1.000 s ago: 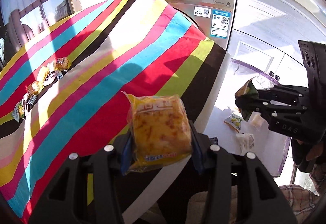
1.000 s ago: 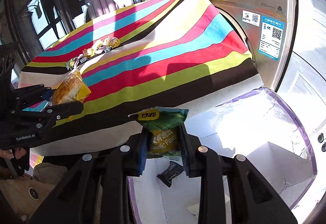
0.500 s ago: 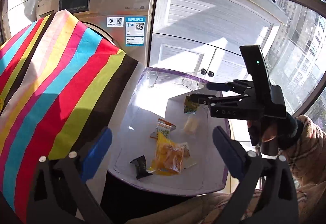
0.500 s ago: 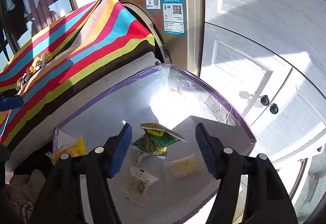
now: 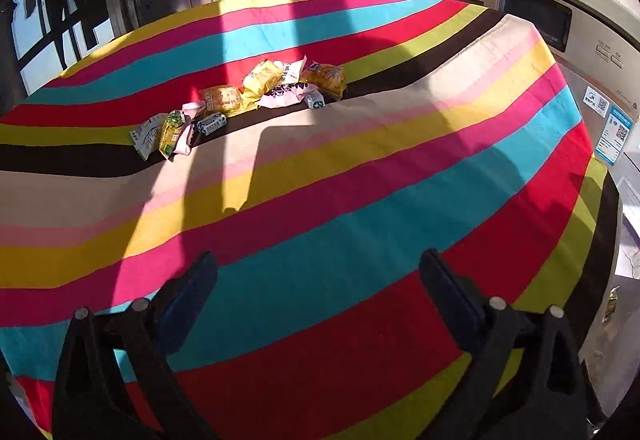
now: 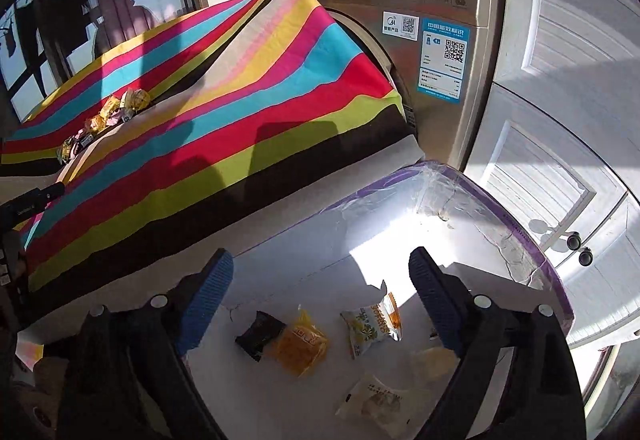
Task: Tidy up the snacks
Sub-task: 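Return both tools to the snack pile on the table, then grasp the yellow floss bread bag with the right gripper while the left gripper grasps the dark chocolate bar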
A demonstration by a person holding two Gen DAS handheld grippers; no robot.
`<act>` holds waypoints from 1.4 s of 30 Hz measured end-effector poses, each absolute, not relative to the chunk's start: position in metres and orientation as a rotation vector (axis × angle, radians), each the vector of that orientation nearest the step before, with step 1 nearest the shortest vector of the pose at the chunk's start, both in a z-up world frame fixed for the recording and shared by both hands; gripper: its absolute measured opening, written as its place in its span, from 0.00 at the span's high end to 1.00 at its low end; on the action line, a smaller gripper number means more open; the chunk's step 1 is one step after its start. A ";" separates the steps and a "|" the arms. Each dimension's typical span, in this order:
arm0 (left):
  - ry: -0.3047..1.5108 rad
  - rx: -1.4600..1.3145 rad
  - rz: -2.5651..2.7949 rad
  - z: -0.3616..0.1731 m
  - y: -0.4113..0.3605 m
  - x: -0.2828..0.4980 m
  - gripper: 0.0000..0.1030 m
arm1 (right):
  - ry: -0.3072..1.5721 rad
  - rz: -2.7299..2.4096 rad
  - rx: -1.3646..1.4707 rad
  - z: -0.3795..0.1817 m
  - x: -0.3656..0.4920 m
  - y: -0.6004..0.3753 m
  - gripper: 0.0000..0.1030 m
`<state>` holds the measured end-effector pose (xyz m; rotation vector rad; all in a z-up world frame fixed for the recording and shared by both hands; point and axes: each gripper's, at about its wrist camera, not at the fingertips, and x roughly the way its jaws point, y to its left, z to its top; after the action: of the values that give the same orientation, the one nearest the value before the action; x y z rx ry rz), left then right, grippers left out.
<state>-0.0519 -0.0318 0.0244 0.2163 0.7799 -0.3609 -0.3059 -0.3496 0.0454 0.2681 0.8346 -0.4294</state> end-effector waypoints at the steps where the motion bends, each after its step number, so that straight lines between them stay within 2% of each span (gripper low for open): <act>1: 0.782 0.190 -0.319 0.022 -0.013 -0.041 0.02 | 0.846 -0.388 0.235 0.045 -0.291 -0.335 0.15; 5: 0.801 0.070 -0.197 0.016 0.046 -0.003 0.02 | 0.868 -0.205 0.087 0.047 -0.231 -0.279 0.15; 8: 0.858 -0.153 -0.178 0.012 0.084 0.018 0.02 | 0.847 -0.145 -0.007 0.051 -0.178 -0.251 0.15; 10: 0.885 -0.325 -0.182 0.005 0.104 0.025 0.02 | 0.846 -0.116 0.011 0.052 -0.141 -0.243 0.15; 12: 0.860 -0.384 -0.192 0.005 0.112 0.021 0.02 | 0.847 -0.105 0.057 0.053 -0.105 -0.241 0.15; 20: 0.847 -0.243 -0.290 0.006 0.077 0.012 0.01 | 0.856 -0.161 0.013 0.036 0.062 -0.237 0.16; 25: 0.837 -0.255 -0.291 0.005 0.079 0.011 0.01 | 0.895 -0.229 -0.042 0.022 0.157 -0.235 0.16; 33: 0.829 -0.255 -0.285 0.004 0.077 0.011 0.01 | 0.964 -0.125 -0.123 0.001 0.233 -0.206 0.18; 34: 0.829 -0.260 -0.282 0.003 0.079 0.011 0.01 | 0.965 -0.119 -0.107 0.000 0.235 -0.207 0.19; 37: 0.831 -0.269 -0.278 0.003 0.080 0.011 0.01 | 1.003 -0.044 -0.036 0.000 0.231 -0.211 0.58; 42: 0.836 -0.273 -0.287 0.002 0.081 0.010 0.01 | 0.975 0.174 0.085 0.018 0.156 -0.212 0.58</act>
<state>0.0099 0.0810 0.0024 -0.2733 0.8357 -0.2871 0.1560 -0.2122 0.0176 0.0846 0.9750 0.1738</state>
